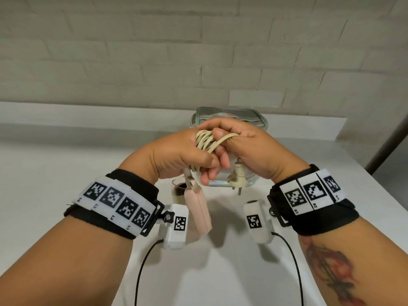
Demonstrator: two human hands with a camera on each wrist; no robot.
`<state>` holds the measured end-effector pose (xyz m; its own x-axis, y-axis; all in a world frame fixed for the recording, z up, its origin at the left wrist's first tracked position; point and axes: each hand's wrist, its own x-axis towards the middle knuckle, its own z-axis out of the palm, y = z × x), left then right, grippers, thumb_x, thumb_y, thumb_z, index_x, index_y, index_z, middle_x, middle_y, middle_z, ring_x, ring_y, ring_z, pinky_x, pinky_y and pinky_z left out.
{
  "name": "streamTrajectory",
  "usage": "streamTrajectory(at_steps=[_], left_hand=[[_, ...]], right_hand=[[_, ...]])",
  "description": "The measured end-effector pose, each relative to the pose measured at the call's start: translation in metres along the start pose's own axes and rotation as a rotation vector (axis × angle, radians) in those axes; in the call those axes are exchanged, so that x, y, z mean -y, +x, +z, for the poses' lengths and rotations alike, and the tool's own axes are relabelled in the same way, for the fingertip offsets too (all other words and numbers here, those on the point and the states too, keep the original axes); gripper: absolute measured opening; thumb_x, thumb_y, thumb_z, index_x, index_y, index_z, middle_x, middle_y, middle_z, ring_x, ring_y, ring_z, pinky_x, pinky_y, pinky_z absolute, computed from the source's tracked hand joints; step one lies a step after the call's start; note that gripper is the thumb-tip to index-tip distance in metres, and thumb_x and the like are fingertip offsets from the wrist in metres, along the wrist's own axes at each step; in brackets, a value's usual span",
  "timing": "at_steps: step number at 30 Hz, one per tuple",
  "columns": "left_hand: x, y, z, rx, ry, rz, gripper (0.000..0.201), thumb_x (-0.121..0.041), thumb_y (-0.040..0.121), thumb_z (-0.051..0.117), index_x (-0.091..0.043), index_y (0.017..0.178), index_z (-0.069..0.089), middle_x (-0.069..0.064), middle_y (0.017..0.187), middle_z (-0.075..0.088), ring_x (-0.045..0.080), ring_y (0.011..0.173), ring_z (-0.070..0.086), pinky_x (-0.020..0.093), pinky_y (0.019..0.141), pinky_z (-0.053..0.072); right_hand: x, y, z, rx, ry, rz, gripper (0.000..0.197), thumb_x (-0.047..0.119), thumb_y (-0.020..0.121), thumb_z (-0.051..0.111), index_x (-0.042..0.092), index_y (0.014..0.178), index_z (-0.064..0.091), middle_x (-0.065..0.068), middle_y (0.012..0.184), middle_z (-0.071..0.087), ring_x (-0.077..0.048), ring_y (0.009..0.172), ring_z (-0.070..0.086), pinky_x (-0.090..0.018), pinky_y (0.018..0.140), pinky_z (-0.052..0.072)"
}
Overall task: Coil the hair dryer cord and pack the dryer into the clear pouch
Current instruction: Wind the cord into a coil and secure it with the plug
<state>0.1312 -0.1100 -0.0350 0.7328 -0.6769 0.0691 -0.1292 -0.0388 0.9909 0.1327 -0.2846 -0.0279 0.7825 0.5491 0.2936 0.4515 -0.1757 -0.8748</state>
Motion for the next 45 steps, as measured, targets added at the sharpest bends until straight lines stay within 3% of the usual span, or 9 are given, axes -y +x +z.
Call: streamTrajectory(at_steps=[4,7,12,17,22,24,28,35,45], left_hand=[[0.001,-0.001,-0.001,-0.178,0.057,0.025,0.017,0.010,0.071,0.061,-0.005,0.077,0.069,0.003,0.064,0.069,0.014,0.055,0.065,0.021,0.056,0.053],[0.008,0.001,-0.003,-0.390,0.016,0.110,0.026,0.014,0.077,0.064,-0.010,0.088,0.065,-0.005,0.072,0.070,0.008,0.067,0.066,0.020,0.064,0.054],[0.016,0.006,0.003,-0.513,0.058,0.161,0.012,-0.006,0.096,0.052,-0.018,0.100,0.052,-0.001,0.079,0.062,0.011,0.072,0.062,0.025,0.067,0.051],[0.020,0.008,0.005,-0.584,0.193,0.196,0.012,-0.034,0.094,0.048,-0.027,0.097,0.057,-0.004,0.076,0.055,0.017,0.073,0.052,0.040,0.070,0.044],[0.023,0.009,0.007,-0.632,0.257,0.210,0.016,-0.037,0.093,0.042,-0.031,0.096,0.056,-0.013,0.069,0.050,0.013,0.071,0.046,0.037,0.067,0.040],[0.023,0.010,0.009,-0.638,0.270,0.215,0.015,-0.036,0.093,0.041,-0.030,0.097,0.054,-0.011,0.071,0.050,0.013,0.070,0.045,0.036,0.066,0.039],[0.023,0.014,0.011,-0.652,0.287,0.224,0.017,-0.036,0.094,0.041,-0.025,0.101,0.053,-0.008,0.073,0.050,0.014,0.069,0.044,0.037,0.067,0.040],[0.025,0.015,0.008,-0.705,0.329,0.245,0.008,-0.036,0.093,0.043,-0.034,0.094,0.050,-0.005,0.073,0.049,0.012,0.066,0.044,0.036,0.065,0.040],[0.026,0.018,0.006,-0.729,0.250,0.243,0.010,-0.042,0.091,0.047,-0.034,0.087,0.053,-0.007,0.067,0.047,0.012,0.061,0.042,0.036,0.062,0.039]], right_hand=[[-0.003,0.005,0.001,-0.095,-0.106,0.022,0.019,0.021,0.097,0.049,0.010,0.107,0.060,-0.005,0.087,0.064,-0.005,0.081,0.057,-0.024,0.081,0.047],[-0.012,0.009,-0.002,-0.197,-0.170,0.031,0.011,0.030,0.095,0.051,0.022,0.094,0.059,0.009,0.083,0.060,-0.006,0.077,0.054,-0.030,0.075,0.048],[-0.020,0.011,-0.004,-0.397,-0.045,0.058,0.016,0.024,0.093,0.055,0.024,0.080,0.065,0.013,0.063,0.058,-0.003,0.055,0.050,-0.022,0.057,0.043],[-0.030,0.005,-0.019,-0.197,0.207,0.095,0.023,0.016,0.097,0.050,0.002,0.105,0.065,-0.012,0.084,0.063,-0.019,0.072,0.055,-0.028,0.068,0.049],[-0.041,-0.004,-0.043,-0.136,-0.137,0.115,0.015,0.012,0.089,0.060,0.021,0.093,0.071,-0.009,0.097,0.070,-0.028,0.093,0.064,-0.042,0.095,0.049],[-0.042,-0.005,-0.042,-0.098,-0.188,0.137,0.012,0.016,0.085,0.061,0.017,0.093,0.070,-0.014,0.093,0.066,-0.034,0.084,0.059,-0.044,0.087,0.051],[-0.041,-0.008,-0.028,-0.050,0.092,0.140,0.034,0.000,0.082,0.048,-0.001,0.113,0.062,-0.012,0.085,0.054,-0.013,0.066,0.045,-0.022,0.059,0.039],[-0.041,-0.012,-0.029,0.083,0.418,0.139,0.051,0.011,0.074,0.060,-0.011,0.119,0.050,-0.011,0.091,0.054,-0.015,0.072,0.046,-0.026,0.061,0.038],[-0.040,0.001,-0.033,-0.162,-0.497,0.176,0.008,0.013,0.085,0.066,0.016,0.091,0.068,0.004,0.072,0.067,-0.007,0.060,0.059,-0.024,0.063,0.048]])
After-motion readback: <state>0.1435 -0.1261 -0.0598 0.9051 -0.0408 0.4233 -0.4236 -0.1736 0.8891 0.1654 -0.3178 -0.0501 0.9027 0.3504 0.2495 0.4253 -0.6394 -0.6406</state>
